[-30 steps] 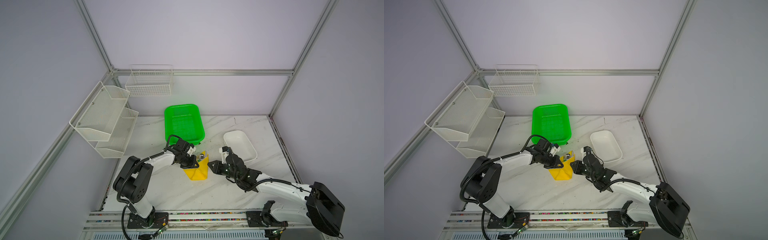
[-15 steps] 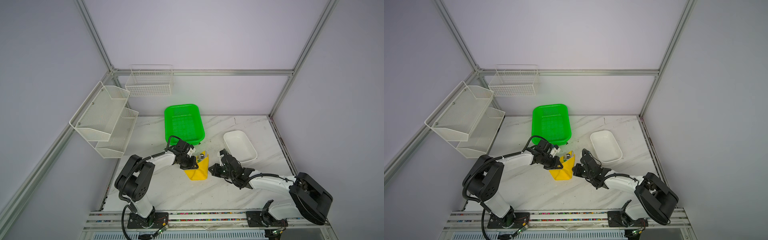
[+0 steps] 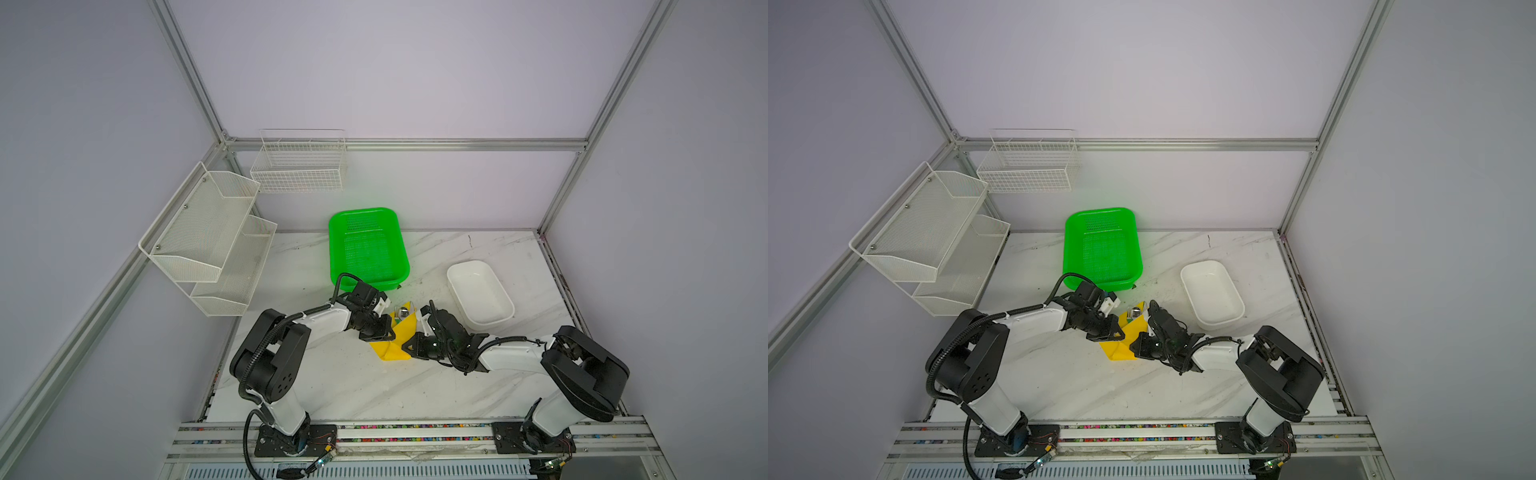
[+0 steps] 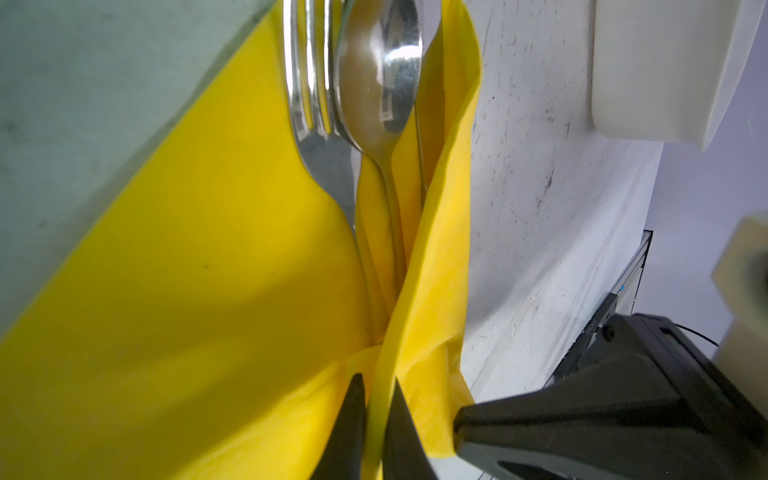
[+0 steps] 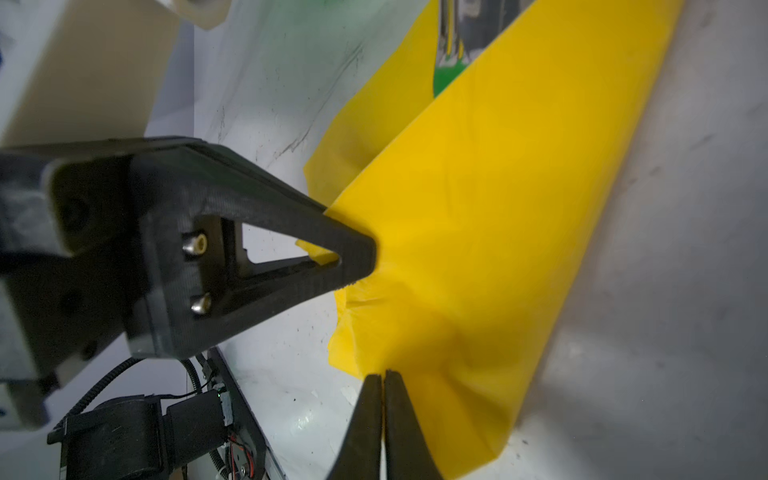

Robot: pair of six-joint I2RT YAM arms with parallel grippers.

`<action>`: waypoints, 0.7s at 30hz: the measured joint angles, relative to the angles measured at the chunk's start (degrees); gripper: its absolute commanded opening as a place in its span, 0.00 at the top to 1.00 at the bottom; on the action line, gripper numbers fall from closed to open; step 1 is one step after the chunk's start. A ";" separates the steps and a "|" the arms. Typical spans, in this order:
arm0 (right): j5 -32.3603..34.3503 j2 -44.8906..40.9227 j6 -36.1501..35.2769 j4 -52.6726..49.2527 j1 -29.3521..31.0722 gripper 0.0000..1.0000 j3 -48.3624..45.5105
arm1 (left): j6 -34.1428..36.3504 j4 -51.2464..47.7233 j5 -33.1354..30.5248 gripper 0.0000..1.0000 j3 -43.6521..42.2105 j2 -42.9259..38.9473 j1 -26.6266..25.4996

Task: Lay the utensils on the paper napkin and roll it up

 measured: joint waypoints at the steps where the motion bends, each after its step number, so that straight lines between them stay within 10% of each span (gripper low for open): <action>1: 0.02 0.22 -0.04 0.02 0.13 0.91 0.00 | 0.00 0.00 0.00 0.89 0.00 0.00 0.04; 13: 0.72 3.04 0.17 0.83 0.98 0.90 -0.74 | 0.00 -0.02 -0.46 0.90 0.02 0.00 0.17; 21: 4.68 -11.82 2.08 -0.44 0.66 0.89 -4.09 | 0.02 -0.02 -0.42 0.91 0.02 0.00 0.44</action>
